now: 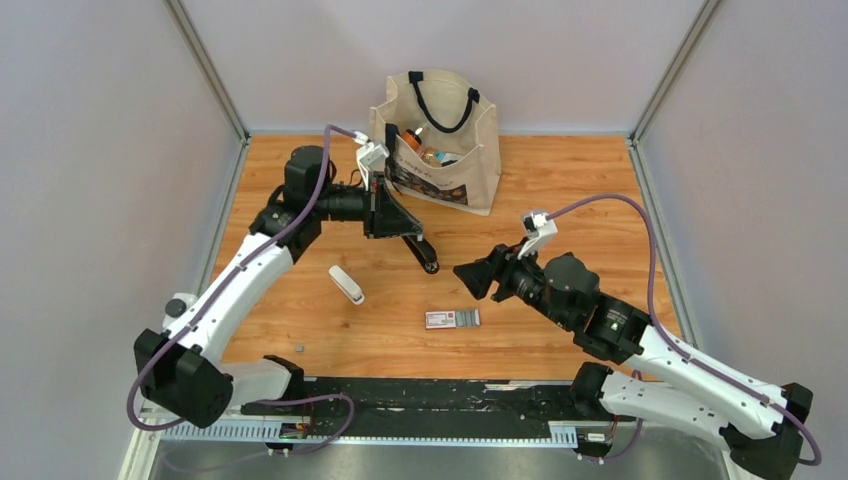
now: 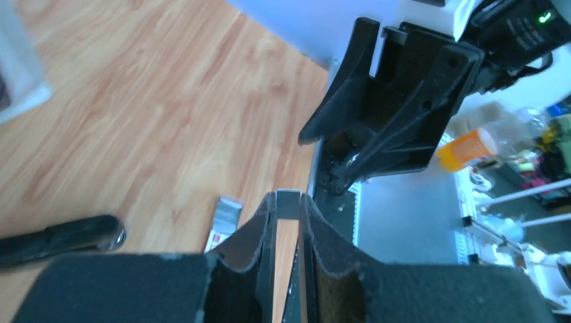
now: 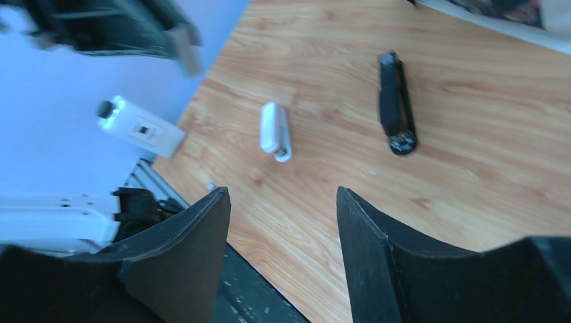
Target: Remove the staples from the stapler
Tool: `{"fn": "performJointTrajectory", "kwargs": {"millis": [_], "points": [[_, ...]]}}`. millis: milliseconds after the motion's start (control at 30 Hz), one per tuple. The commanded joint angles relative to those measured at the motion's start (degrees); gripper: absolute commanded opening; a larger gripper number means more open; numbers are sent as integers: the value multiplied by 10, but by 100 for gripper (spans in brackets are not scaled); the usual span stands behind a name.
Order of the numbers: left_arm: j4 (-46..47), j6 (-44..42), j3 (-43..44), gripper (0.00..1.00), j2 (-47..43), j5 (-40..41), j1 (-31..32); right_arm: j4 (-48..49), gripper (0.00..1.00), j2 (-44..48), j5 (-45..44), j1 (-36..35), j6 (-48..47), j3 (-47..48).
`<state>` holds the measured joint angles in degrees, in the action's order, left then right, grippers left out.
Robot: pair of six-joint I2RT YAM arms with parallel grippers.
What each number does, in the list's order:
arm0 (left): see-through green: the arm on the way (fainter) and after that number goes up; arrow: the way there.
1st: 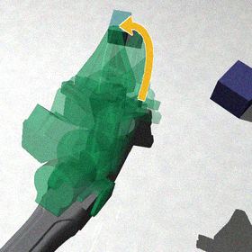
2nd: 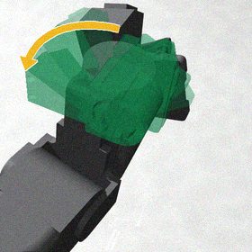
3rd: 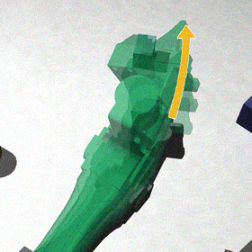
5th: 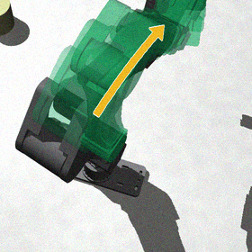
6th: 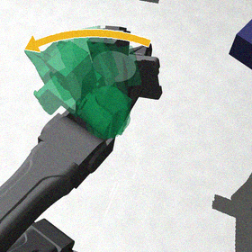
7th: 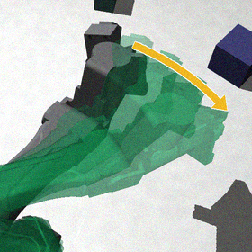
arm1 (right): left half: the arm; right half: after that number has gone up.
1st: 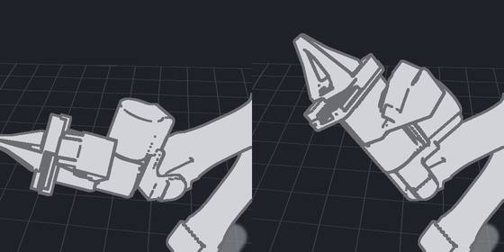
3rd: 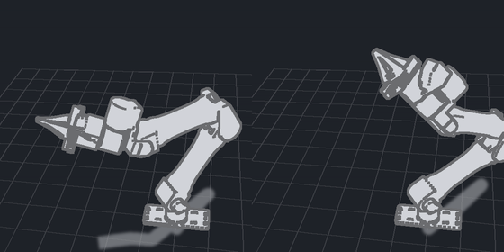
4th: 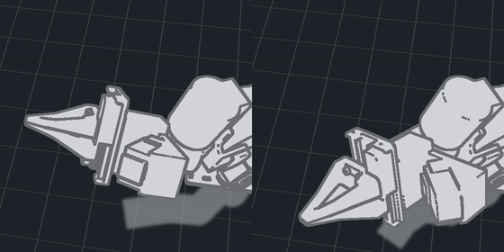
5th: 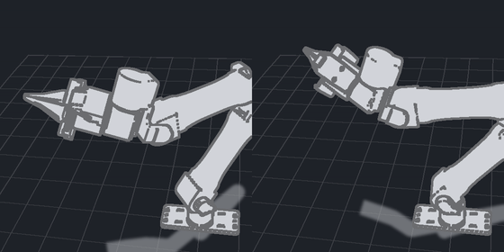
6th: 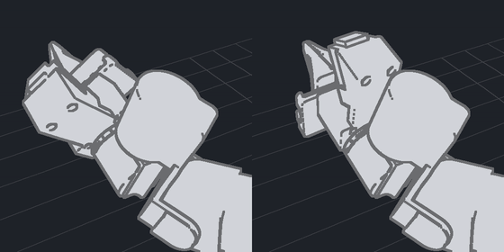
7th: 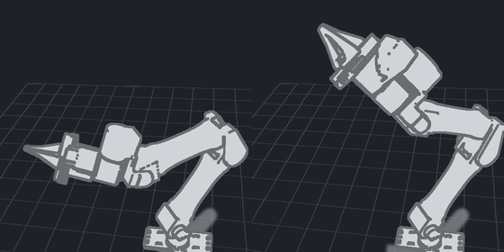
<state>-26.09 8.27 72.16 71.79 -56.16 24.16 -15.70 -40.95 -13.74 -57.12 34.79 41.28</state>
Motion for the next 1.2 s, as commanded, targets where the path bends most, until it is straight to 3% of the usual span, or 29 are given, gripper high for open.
{"fn": "performJointTrajectory", "kwargs": {"millis": [0,67,100,167,933,1167], "points": [[723,652,-164,1,13,-116,-13,105,62,-36,98,4,-29,73],[917,768,-169,2,45,-105,-13,121,62,-67,115,5,-32,98],[935,800,-161,2,60,-101,-13,124,62,-76,128,6,-33,108],[904,784,-154,2,56,-99,-15,132,62,-91,129,6,-32,131],[921,774,-215,2,18,-122,-14,205,61,-141,210,33,3,167],[910,766,-218,2,12,-123,-14,219,53,-154,218,37,22,166]]}}
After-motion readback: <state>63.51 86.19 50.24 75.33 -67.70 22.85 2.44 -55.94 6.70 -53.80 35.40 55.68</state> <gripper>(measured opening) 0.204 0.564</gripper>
